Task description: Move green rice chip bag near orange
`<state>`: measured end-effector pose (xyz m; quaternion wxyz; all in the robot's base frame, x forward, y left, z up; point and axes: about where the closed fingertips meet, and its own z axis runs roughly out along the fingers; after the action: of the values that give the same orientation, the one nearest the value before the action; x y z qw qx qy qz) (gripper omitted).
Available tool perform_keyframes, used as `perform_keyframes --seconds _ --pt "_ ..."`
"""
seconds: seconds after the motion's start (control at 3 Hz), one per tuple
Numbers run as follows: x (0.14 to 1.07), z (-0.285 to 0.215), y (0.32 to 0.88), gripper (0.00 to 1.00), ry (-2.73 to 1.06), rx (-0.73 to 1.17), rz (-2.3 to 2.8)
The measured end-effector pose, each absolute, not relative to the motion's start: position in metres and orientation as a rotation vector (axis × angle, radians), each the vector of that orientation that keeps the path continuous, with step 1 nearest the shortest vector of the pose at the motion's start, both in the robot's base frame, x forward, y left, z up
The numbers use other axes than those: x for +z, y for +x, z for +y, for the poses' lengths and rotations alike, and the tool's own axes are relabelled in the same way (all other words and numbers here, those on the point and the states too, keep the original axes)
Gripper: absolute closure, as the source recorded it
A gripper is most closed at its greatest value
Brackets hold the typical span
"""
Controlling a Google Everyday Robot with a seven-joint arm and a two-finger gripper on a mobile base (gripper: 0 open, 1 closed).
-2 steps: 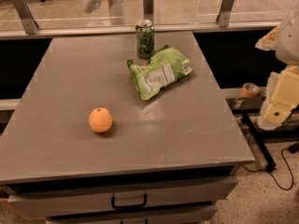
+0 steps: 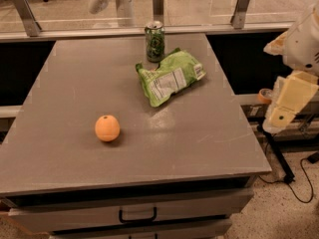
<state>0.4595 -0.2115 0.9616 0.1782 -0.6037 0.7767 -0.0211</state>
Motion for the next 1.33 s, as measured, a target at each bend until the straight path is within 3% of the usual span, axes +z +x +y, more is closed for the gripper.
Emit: perform_keyframes --seconds 1.33 --pt "0.901 -0.115 0.61 0.0 -1.993 -0.029 1.844"
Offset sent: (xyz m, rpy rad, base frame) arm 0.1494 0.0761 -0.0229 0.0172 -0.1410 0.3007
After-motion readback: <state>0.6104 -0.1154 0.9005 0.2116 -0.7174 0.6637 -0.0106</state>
